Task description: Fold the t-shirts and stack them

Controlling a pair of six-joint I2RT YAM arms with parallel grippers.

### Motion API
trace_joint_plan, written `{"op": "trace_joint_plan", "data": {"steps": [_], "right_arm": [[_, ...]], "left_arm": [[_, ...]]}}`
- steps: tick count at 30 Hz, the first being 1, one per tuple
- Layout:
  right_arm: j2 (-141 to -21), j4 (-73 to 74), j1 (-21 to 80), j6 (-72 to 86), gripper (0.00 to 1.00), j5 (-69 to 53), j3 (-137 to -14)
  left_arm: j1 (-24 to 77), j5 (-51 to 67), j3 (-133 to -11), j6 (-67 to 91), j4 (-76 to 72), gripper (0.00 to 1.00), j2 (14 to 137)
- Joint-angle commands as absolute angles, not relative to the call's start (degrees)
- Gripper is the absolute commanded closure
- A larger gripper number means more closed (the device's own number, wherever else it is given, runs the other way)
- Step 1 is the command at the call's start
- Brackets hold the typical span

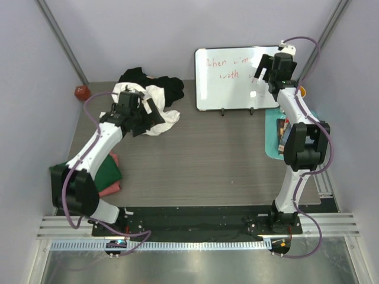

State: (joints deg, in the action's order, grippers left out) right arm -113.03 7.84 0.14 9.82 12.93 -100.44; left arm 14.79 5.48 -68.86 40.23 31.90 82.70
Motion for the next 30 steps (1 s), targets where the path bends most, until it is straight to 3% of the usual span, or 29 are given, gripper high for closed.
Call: {"op": "trace_joint_plan", "data": {"steps": [1, 13, 30], "right_arm": [[-117.1, 2.5, -4.7, 9.6, 0.0, 7.8, -105.2], [-129.9, 3.8, -14.4, 13.3, 0.0, -7.7, -120.7], [-140.0, 1.2, -14.6, 17.6, 0.0, -17.9, -126.8]], "left_arm": [[14.4, 11.4, -76.2, 39.7, 26.4, 0.0, 88.1], [14.4, 13.8, -74.1, 39.7, 22.7, 0.0, 92.7], [14.5, 13.8, -71.5, 39.2, 20.9, 0.0, 93.5]]}}
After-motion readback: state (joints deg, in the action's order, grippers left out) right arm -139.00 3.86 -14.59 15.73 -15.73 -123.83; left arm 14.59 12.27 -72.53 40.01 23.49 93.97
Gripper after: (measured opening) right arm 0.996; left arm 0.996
